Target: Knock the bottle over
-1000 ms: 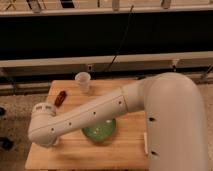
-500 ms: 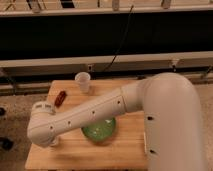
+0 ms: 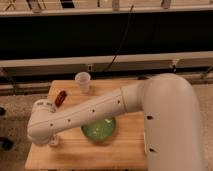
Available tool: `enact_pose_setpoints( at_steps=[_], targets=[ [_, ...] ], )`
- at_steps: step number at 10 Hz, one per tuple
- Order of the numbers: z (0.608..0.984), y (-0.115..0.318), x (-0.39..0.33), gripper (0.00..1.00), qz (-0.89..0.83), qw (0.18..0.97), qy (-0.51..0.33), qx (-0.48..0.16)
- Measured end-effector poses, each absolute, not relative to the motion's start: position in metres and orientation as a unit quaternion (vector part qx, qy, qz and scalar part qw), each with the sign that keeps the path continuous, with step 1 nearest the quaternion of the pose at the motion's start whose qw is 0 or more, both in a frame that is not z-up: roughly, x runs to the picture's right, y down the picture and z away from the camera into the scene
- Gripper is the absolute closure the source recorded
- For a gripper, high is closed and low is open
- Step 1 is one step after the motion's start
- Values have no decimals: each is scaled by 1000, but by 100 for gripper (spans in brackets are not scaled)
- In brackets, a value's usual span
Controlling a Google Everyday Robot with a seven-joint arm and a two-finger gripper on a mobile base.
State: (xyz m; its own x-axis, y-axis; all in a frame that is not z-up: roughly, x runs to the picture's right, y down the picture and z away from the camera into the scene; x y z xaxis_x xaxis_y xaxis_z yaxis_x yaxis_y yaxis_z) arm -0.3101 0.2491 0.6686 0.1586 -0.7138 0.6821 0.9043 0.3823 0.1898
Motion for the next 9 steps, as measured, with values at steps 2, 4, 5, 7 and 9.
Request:
enact_pose_setpoints(
  at_steps=[2,4,5,7,9],
  targets=[
    [669,246,-312,99,-545,743,-367,-127],
    [671,242,-315,99,-552,734,-377,-119],
    [674,240,-315,99,-554,731,-380,-115],
    [676,236,-315,99,-559,726,-384,-111],
    [676,234,-319,99,-567,719,-389,-105]
  ],
)
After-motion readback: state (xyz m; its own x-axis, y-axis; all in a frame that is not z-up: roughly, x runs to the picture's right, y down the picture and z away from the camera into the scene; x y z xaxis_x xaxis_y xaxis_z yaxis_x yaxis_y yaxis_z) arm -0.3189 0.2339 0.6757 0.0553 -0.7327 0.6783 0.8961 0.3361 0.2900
